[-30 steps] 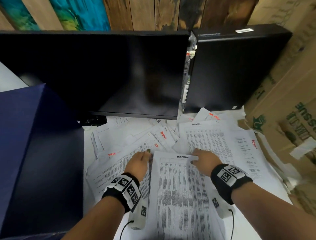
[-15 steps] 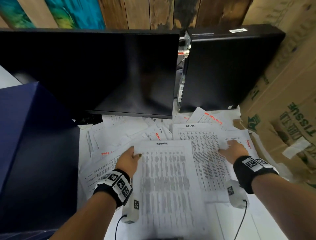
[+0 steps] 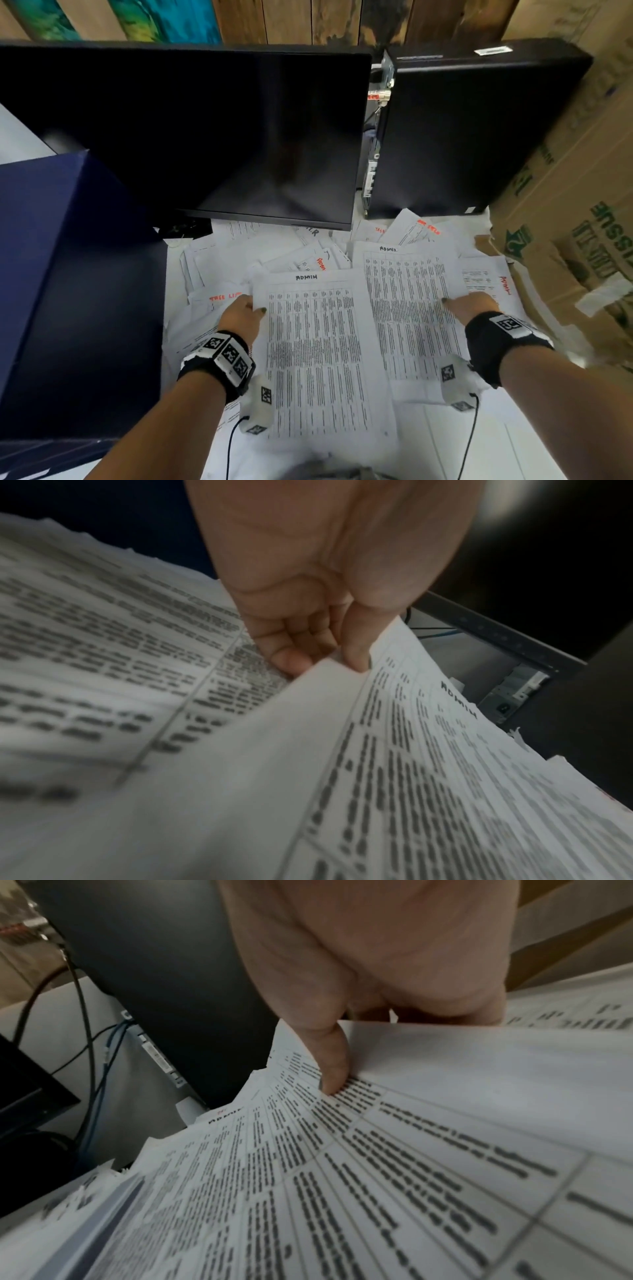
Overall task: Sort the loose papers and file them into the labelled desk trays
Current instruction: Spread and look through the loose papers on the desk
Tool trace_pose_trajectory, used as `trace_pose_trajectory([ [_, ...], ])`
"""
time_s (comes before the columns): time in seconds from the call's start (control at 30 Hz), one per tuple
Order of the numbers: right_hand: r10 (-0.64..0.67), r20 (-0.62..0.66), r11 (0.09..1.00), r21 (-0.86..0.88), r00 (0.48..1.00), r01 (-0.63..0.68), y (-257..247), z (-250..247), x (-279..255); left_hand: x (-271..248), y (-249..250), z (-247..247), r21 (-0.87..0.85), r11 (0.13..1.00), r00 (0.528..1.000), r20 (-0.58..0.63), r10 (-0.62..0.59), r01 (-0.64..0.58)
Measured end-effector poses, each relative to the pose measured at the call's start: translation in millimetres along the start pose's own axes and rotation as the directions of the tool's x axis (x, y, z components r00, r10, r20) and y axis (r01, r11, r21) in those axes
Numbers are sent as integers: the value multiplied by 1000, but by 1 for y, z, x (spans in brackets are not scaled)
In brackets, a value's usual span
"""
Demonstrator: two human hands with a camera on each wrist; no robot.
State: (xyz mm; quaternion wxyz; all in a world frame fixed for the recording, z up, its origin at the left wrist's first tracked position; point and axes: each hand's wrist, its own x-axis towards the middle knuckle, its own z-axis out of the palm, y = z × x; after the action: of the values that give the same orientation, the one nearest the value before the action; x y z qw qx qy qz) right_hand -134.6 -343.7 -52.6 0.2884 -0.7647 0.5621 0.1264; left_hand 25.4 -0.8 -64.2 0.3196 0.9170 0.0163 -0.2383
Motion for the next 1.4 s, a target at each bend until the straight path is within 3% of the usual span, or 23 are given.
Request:
trace_pose_trajectory([
  [0.17,-116,-113,986,108,987,129,-5,-16,-10,-1,-1,-2,67,998,993,-119,11,-3],
  [0.23,-151,-188,976,125,970,176,-3,-28,-12,0,-4,-2,90,996,994,-105,27,-17],
  [0.53,-184,-263,975,70,947,209,5,-81,-23,-4,-5,-6,102,994,999,-40,34,-30],
  [0.67,-195,-199,976,56,960,210,5,-72,-33,-4,1,-8,78,997,1000,27,6,-8],
  [0.9,-330,3,944,-3,944,330,0,17,-69,-19,4,1,-86,996,990,138,22,-10],
  [1.07,-363,128,906,279,923,318,-14,55,-93,-35,7,7,-150,988,978,195,75,-45],
  [1.2,-430,212,882,308,878,357,-29,55,-99,-36,0,4,-163,985,985,148,88,-64],
  [1.3,-377,89,901,267,922,342,-36,37,-79,-33,3,-3,-102,993,995,72,66,-58],
  [1.4,-305,-18,952,-36,952,304,-25,27,-52,-34,5,-9,-22,999,997,61,42,-40],
])
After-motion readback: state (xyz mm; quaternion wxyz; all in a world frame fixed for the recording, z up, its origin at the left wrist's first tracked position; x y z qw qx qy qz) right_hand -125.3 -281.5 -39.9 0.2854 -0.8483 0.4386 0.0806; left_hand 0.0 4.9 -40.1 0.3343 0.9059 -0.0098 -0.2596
